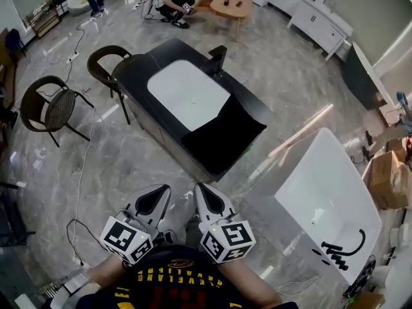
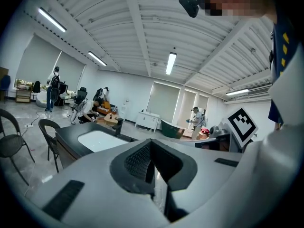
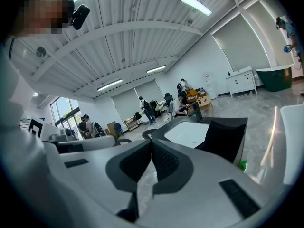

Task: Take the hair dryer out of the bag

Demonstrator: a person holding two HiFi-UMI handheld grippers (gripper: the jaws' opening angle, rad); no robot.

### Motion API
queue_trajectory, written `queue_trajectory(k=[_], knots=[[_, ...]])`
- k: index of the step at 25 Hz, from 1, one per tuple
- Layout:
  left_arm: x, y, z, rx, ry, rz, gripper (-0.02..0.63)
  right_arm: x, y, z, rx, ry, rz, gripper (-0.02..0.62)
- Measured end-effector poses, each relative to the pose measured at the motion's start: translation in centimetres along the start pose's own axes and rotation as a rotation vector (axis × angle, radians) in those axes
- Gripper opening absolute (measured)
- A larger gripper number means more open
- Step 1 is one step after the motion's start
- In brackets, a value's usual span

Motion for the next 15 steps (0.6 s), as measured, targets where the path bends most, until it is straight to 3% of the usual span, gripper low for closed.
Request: queue_trajectory(k=[5,10,15], knots=[[1.0,3.7,0.9,0.033,-0.013,0.018,0.002,0.9,2.4,-4.3,-0.011,-0.022,0.048,0.009],[1.9,6.8,1.3,0.064,-0.014,0.03,0.002,-0.5,4.6,-9.1,-0.047,-0.046,0.161,0.01],[2.4,8.6,2.6,0.121,-0.024,0.036,0.002,-2.1,7.0,-12.1,-0.071,-0.197,0.27,0.011]])
Point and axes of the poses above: the fingertips, and each gripper's own axes: y forward along the fingers, z to its left, x out of its top, the point moved 3 cm from there along -y, backward along the fingers, and after that the axes turned 6 degrees about z, right-handed, at the moved point
